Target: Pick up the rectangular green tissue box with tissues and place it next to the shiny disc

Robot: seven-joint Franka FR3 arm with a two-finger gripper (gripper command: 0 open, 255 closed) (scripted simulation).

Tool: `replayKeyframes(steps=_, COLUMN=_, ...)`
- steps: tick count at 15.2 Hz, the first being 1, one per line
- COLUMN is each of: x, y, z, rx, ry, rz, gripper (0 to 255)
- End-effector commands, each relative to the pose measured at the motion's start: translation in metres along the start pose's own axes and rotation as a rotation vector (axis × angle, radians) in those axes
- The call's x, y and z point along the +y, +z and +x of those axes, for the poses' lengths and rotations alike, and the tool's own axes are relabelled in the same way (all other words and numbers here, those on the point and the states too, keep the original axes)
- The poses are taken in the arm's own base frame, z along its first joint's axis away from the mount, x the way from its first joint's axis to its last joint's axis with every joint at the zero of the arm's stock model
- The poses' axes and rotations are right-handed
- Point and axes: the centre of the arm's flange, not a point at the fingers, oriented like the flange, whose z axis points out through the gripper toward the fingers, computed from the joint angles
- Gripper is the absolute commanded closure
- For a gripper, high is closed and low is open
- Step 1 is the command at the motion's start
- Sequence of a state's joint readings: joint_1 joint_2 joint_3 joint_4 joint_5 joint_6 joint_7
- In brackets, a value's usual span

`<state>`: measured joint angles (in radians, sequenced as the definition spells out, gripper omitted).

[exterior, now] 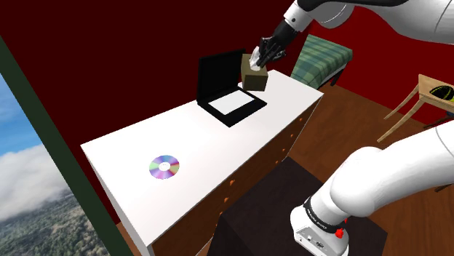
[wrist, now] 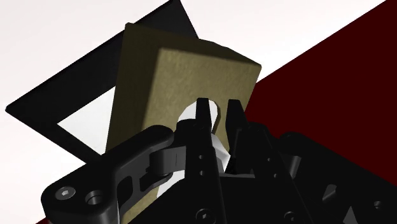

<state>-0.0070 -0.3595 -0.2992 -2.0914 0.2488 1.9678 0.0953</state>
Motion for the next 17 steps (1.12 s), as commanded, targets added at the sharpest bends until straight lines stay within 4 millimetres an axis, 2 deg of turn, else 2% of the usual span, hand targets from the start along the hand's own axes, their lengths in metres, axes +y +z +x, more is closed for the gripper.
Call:
replayKeyframes(steps=1, x=-0.025, y=0.011, z=-0.003, rx=0.001, ry=0.002, rz=0.000, gripper=255)
replayKeyframes(steps=17, x=-0.222, y=0.081, z=-0.032, rx=0.001, ry=0.002, rz=0.000, gripper=255)
